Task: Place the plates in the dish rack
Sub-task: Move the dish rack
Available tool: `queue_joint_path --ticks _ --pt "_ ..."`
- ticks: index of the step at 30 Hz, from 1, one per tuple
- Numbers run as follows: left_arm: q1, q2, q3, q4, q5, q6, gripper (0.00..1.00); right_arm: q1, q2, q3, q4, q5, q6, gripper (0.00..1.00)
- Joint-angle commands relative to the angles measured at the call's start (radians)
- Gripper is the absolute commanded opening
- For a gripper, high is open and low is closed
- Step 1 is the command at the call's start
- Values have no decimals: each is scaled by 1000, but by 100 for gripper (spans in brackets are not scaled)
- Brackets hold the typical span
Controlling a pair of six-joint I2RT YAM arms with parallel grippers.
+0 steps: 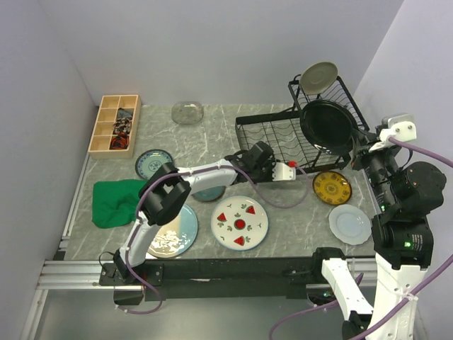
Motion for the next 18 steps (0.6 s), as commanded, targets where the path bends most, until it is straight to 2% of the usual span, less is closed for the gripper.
queue_joint_path --ticks 1,5,11,15,18 --pt "87 -84 -54 34 -18 89 34 -5 -5 -10 78 30 -22 0" --pt "121 -119 -131 61 23 167 32 -5 10 -12 88 34 -32 0" --pt "163 -128 -160 57 43 238 30 -7 48 -9 112 57 -68 0" --pt "177 -140 -172 83 74 233 30 -9 100 19 135 74 -119 0" --pt "178 -165 -183 138 98 192 34 -10 157 52 143 74 -177 0"
